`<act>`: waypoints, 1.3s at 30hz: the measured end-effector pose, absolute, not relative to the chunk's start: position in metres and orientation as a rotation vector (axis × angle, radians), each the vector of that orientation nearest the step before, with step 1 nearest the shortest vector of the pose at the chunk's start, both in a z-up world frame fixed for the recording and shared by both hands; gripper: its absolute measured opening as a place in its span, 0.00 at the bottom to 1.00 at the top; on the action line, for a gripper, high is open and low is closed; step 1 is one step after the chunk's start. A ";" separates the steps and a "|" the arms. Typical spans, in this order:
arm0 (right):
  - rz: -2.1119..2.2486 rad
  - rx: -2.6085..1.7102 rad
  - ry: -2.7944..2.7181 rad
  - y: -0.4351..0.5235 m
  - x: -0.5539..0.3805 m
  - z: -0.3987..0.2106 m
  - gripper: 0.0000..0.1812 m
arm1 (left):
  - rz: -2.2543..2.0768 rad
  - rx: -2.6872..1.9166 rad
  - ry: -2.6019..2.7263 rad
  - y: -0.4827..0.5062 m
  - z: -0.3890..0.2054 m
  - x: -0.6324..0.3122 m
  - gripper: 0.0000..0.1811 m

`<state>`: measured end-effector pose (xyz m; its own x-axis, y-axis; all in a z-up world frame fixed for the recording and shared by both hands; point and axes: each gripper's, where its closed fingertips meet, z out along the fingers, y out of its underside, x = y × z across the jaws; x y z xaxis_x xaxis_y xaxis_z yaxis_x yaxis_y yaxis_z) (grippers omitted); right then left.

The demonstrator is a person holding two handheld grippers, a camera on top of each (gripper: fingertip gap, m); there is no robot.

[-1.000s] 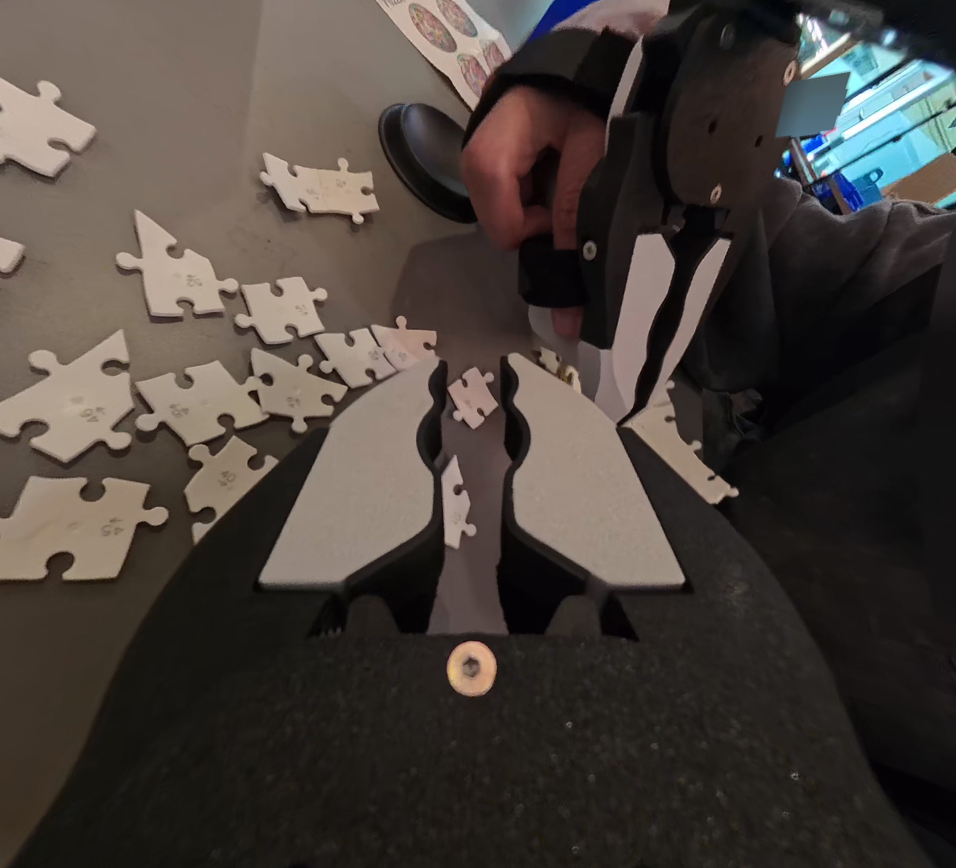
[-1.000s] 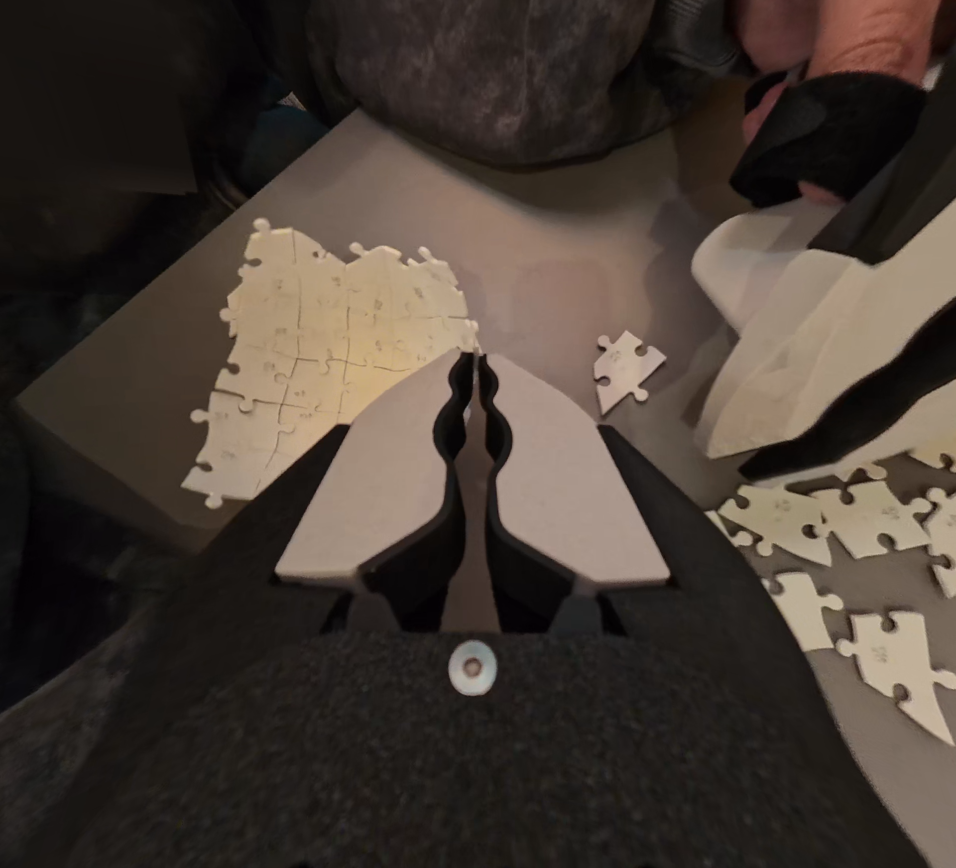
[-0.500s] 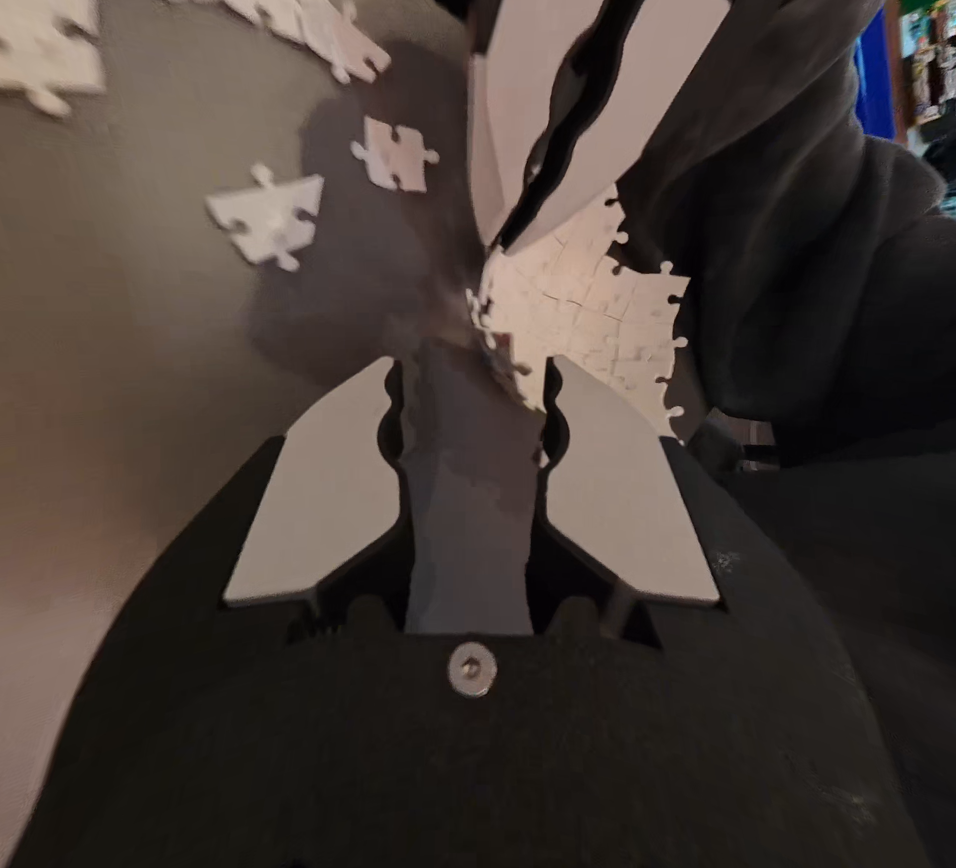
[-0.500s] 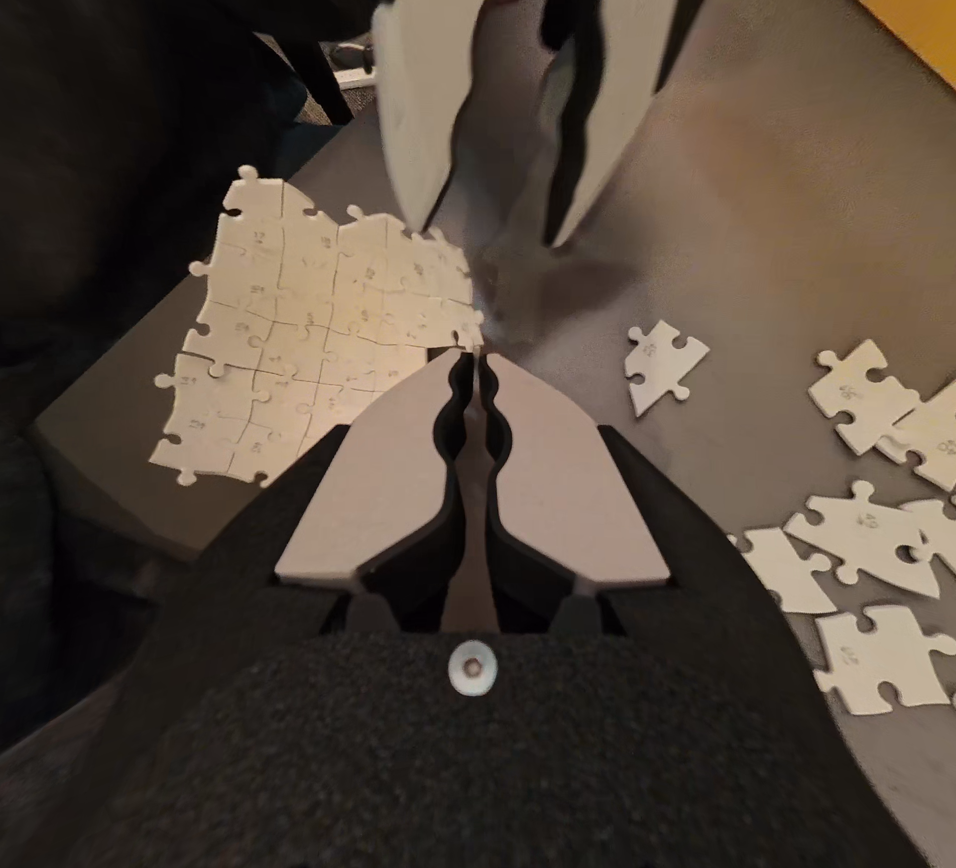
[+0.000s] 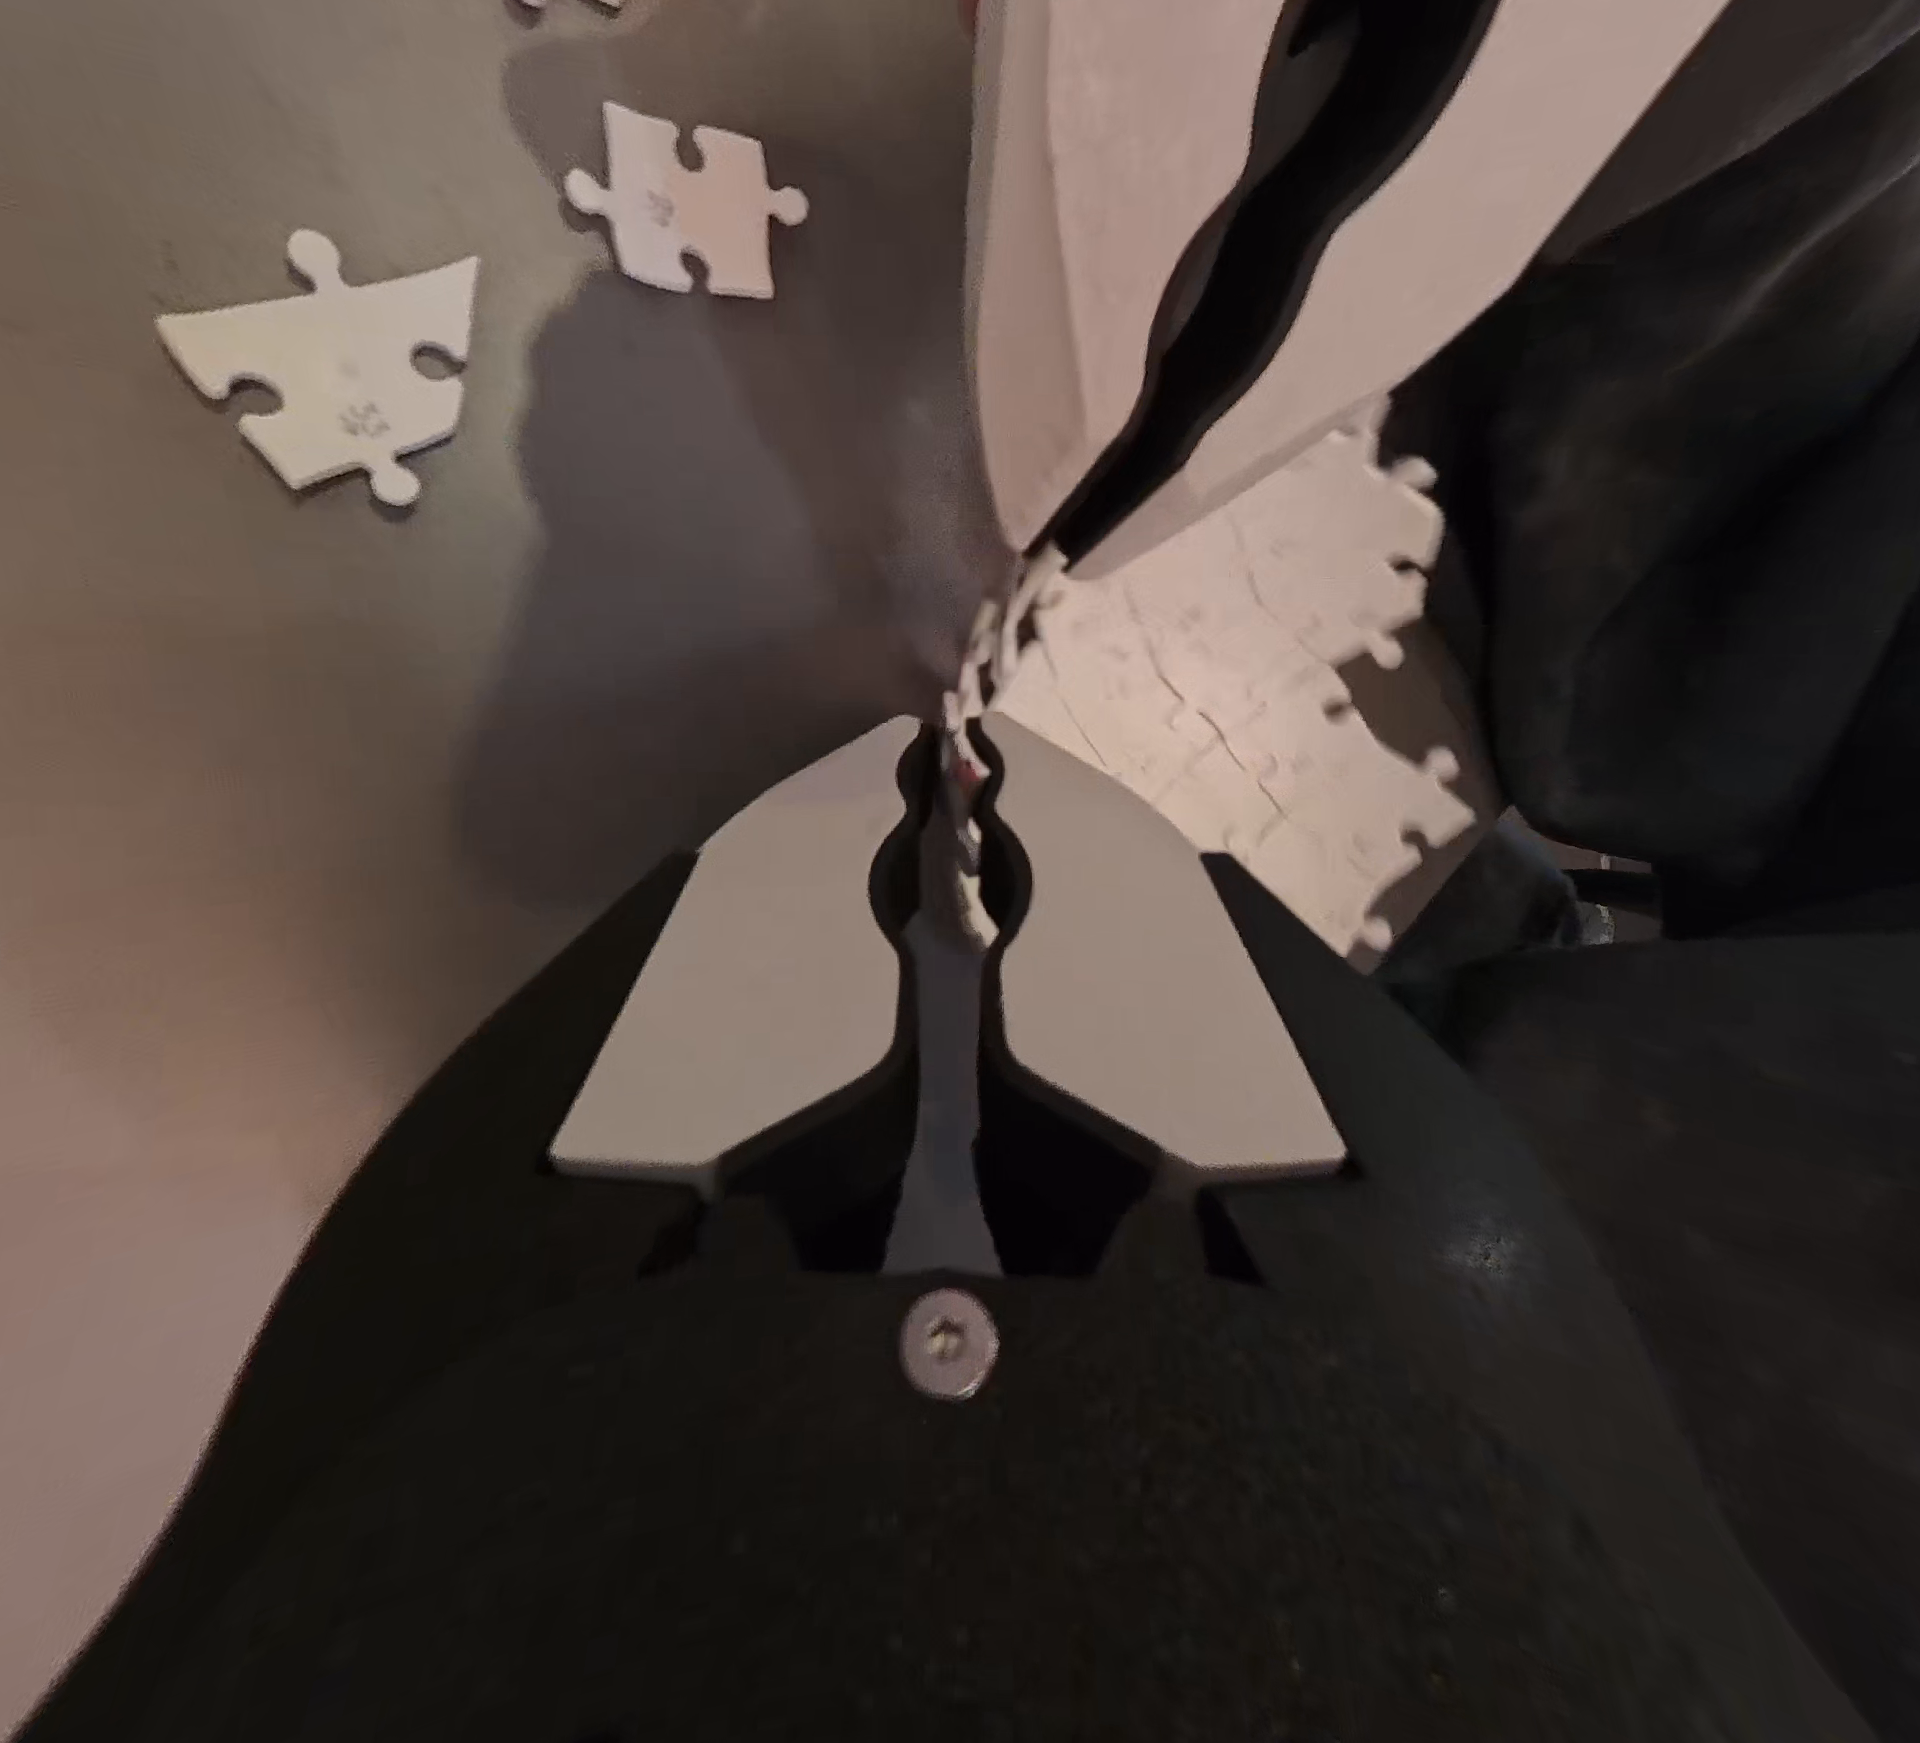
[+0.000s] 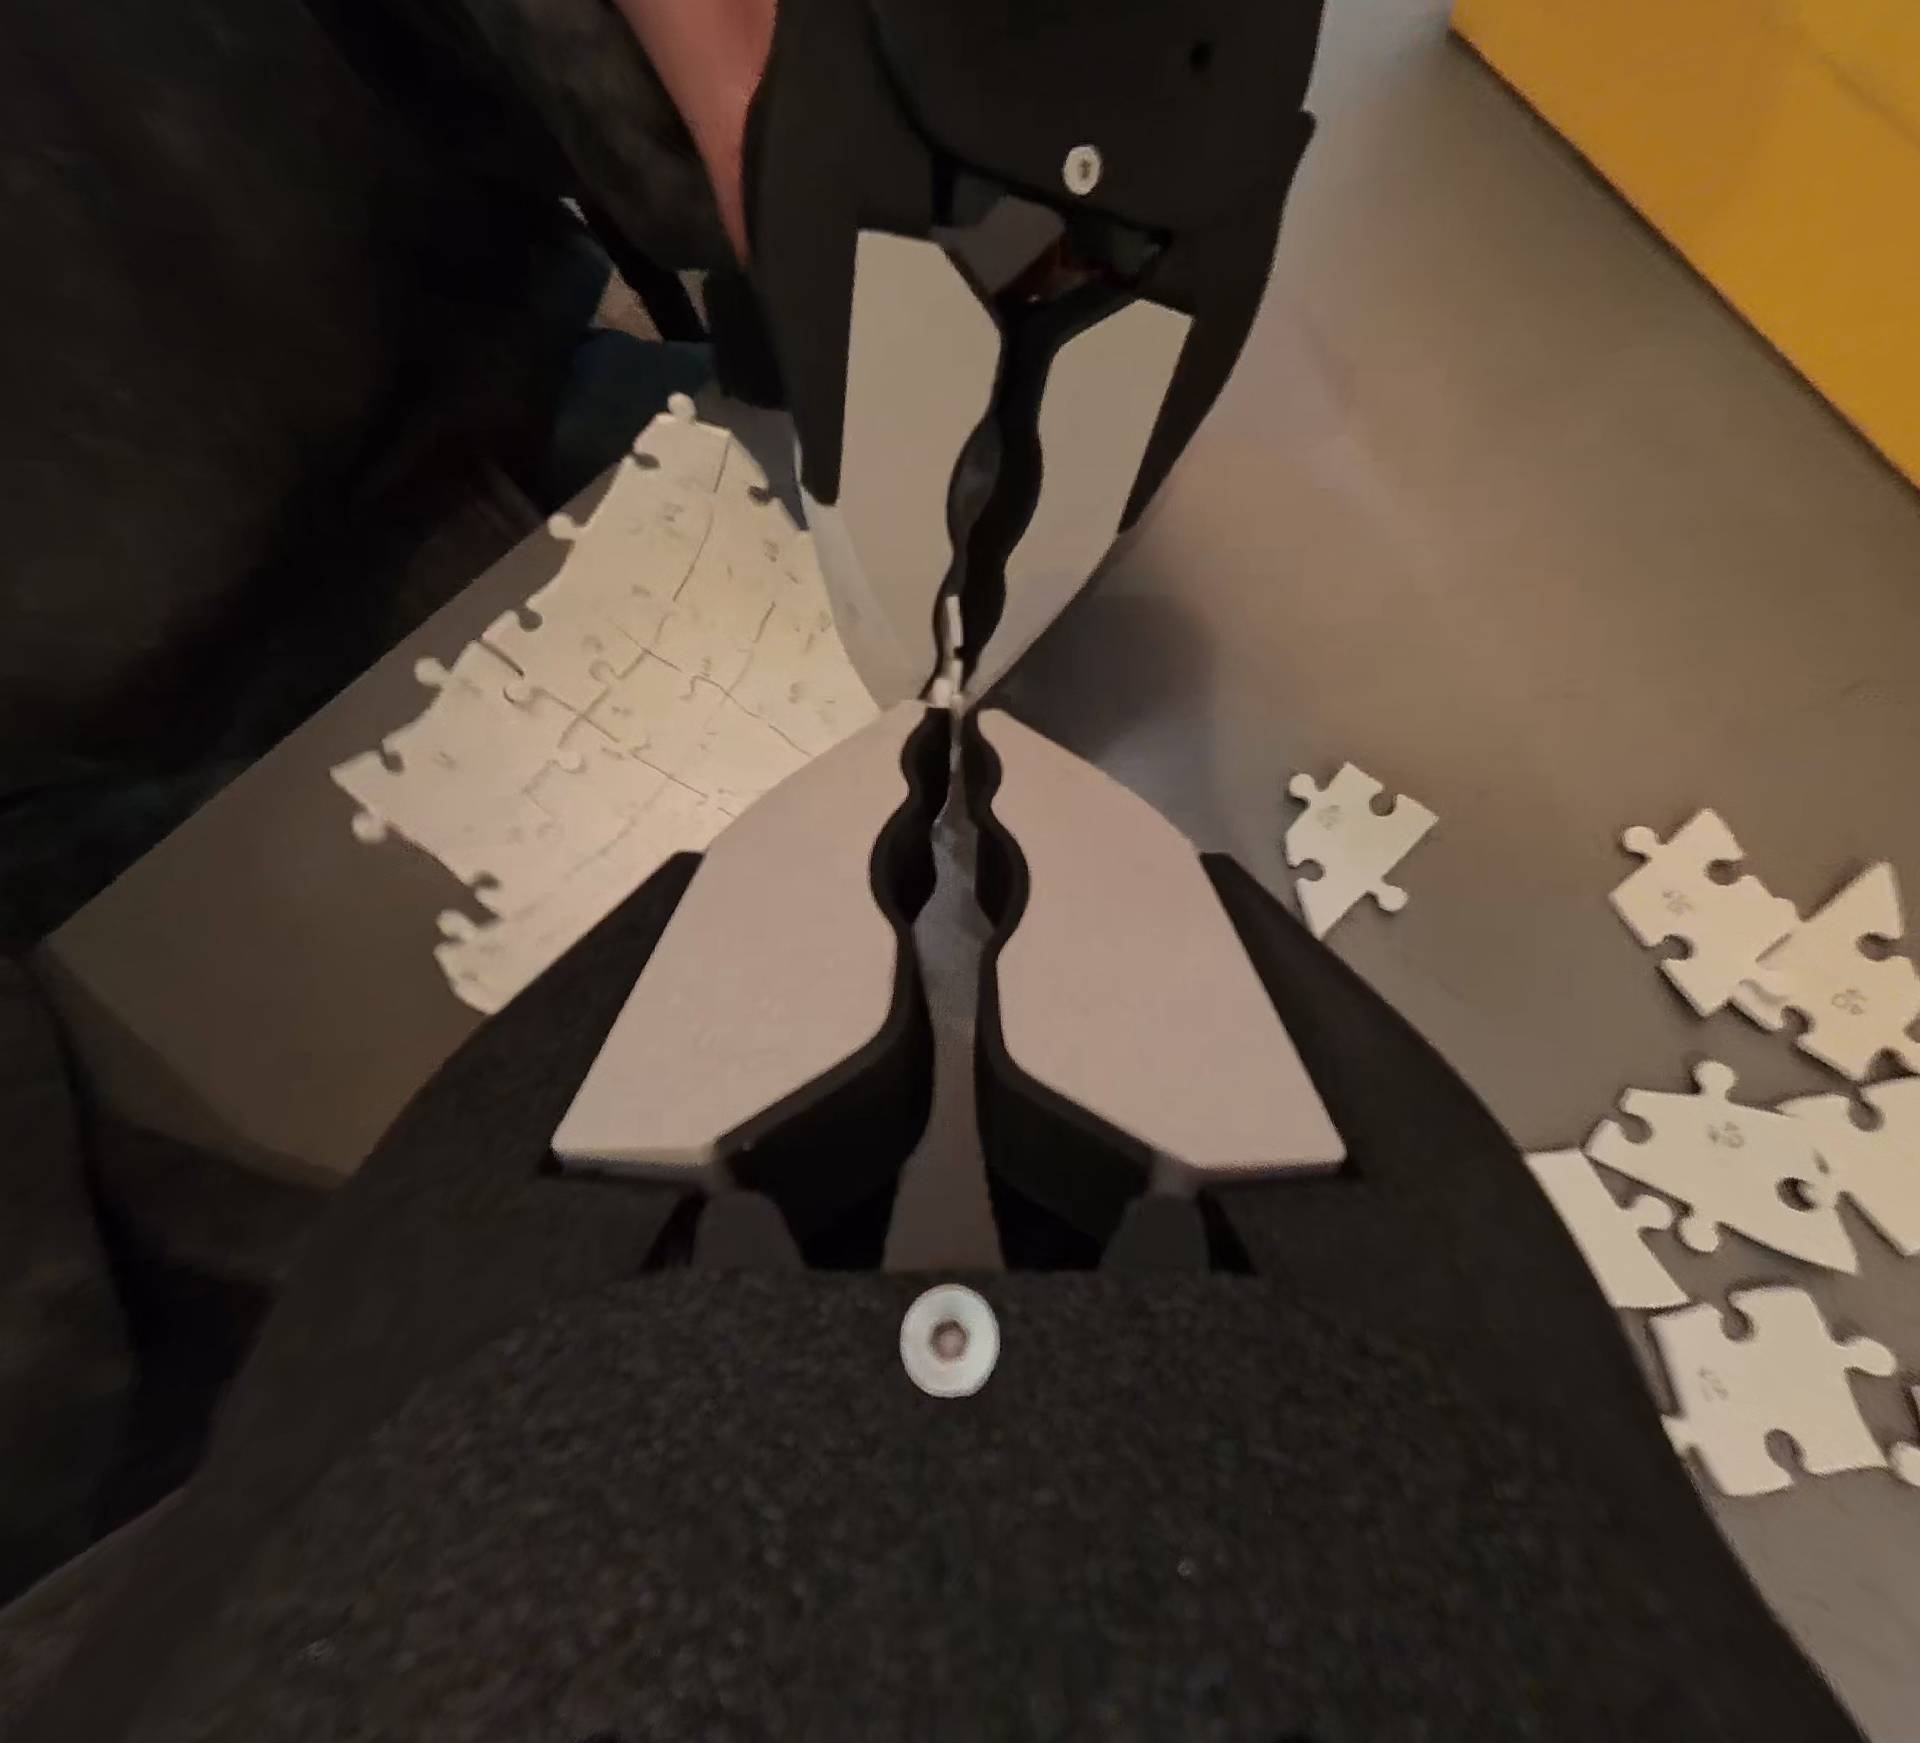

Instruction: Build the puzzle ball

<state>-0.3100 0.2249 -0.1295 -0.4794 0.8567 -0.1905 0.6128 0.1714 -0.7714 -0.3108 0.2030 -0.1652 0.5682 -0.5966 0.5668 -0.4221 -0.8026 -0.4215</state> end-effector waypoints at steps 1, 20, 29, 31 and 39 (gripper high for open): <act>1.204 -1.414 -2.153 0.225 -0.311 -0.129 0.01 | -1.031 -2.564 0.849 0.203 -0.167 -0.312 0.03; 0.767 -1.711 -2.023 0.213 -0.311 -0.137 0.01 | -0.836 -2.579 0.802 0.199 -0.168 -0.321 0.01; 0.887 -1.710 -2.000 0.207 -0.312 -0.129 0.01 | -0.798 -2.571 0.802 0.199 -0.167 -0.319 0.01; 0.889 -1.694 -2.010 0.205 -0.312 -0.128 0.01 | -0.797 -2.571 0.804 0.199 -0.167 -0.319 0.01; 0.813 -1.645 -2.076 0.205 -0.310 -0.134 0.01 | -0.782 -2.572 0.821 0.197 -0.167 -0.318 0.01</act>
<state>-0.3096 0.2050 -0.1339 -0.2510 0.9658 -0.0645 0.7530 0.1530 -0.6400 -0.3183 0.1970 -0.1670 0.6836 -0.6102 0.4005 -0.4294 -0.7799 -0.4554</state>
